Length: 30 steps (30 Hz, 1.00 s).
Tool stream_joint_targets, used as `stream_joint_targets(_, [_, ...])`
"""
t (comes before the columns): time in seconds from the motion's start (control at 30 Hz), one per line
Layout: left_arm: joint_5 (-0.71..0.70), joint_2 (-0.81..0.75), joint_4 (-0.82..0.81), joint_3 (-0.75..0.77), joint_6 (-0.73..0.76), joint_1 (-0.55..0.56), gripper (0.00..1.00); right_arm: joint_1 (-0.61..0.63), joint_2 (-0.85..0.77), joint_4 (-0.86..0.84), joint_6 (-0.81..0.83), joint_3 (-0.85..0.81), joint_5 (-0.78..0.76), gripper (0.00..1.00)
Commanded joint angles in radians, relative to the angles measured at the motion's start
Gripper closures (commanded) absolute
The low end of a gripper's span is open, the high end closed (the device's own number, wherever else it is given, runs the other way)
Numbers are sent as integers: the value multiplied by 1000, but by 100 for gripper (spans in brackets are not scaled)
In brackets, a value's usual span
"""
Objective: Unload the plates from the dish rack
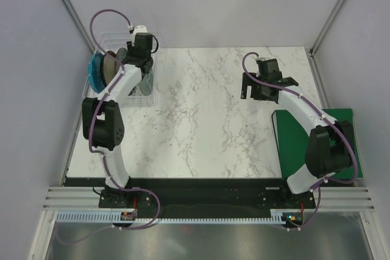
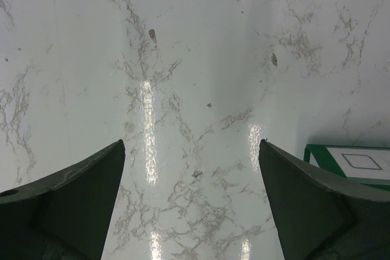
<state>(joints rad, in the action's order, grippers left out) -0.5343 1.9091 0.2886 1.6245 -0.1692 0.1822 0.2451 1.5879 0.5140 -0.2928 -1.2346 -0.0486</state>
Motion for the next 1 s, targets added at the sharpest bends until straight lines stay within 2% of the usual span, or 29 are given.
stream_joint_targets(0.0, [-261, 16, -85, 187, 195, 109, 98, 2, -25, -22, -5, 1, 13, 2])
stream_joint_targets(0.27, [-417, -33, -85, 225, 264, 151, 98, 0, -54, -12, 1, 9, 6, 2])
stream_joint_targets(0.6, [-392, -79, -75, 158, 290, 152, 96, 2, -68, -12, -11, 21, 35, 2])
stream_joint_targets(0.63, [-377, -82, -60, 149, 269, 152, 89, 0, -71, -12, -9, 26, 33, 2])
stream_joint_targets(0.67, [-334, -87, -52, 128, 255, 155, 65, 2, -69, -12, -9, 27, 33, 2])
stream_joint_targets(0.7, [-310, -105, -52, 112, 235, 158, 53, 0, -71, -12, -8, 27, 30, 2])
stream_joint_targets(0.73, [-252, -122, -54, 83, 215, 158, 37, 0, -66, -12, -6, 27, 29, 2])
stream_joint_targets(0.77, [-218, -125, -51, 63, 206, 157, 28, 0, -63, -12, -9, 26, 30, 2])
stream_joint_targets(0.87, [-149, -125, -26, 48, 191, 158, 18, 0, -49, -14, -12, 23, 42, 2])
stream_joint_targets(0.97, [-95, -114, -11, 38, 183, 158, 17, 0, -37, -15, -19, 24, 46, 2])
